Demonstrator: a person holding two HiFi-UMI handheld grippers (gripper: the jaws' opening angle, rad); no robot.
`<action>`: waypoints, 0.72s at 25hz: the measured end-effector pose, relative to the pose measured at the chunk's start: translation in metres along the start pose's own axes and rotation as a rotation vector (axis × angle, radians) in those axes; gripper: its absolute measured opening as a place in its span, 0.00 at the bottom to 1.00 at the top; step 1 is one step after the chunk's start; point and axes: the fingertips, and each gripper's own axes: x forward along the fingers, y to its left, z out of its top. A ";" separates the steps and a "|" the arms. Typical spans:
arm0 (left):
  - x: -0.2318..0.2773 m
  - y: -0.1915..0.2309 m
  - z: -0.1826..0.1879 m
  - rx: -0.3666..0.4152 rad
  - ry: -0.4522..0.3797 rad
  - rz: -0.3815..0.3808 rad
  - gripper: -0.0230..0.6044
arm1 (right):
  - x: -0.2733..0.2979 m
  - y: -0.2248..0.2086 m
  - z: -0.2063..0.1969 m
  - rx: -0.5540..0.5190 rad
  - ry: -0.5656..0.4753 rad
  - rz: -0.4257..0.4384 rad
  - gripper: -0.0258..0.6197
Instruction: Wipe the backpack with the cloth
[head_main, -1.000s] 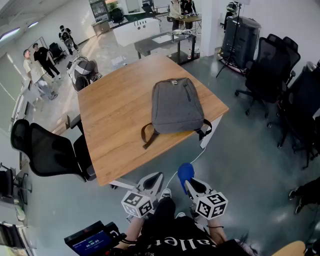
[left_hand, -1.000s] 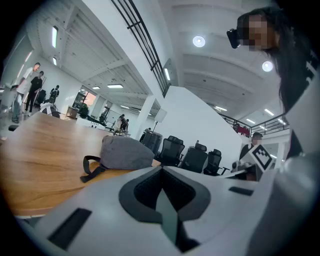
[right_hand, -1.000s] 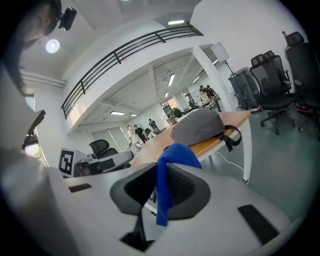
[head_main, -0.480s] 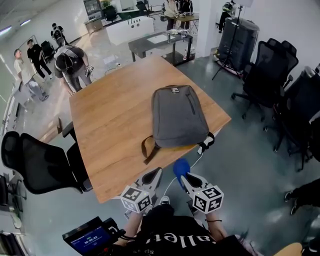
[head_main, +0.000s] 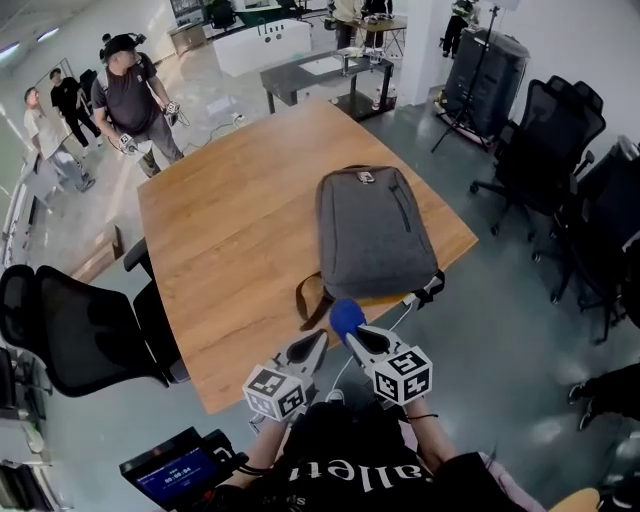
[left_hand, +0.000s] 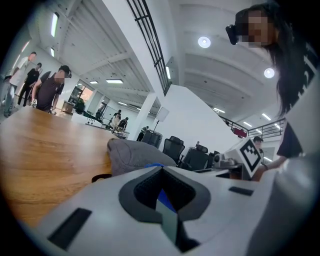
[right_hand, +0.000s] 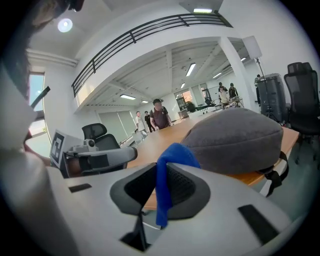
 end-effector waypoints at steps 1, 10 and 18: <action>0.000 0.002 -0.001 -0.003 0.004 0.003 0.04 | 0.008 0.000 0.001 -0.010 0.010 0.009 0.14; 0.007 0.021 0.003 -0.020 -0.001 0.086 0.04 | 0.059 -0.013 0.002 -0.080 0.120 0.112 0.14; 0.045 0.024 0.011 -0.021 -0.020 0.145 0.04 | 0.063 -0.071 -0.007 -0.100 0.183 0.105 0.14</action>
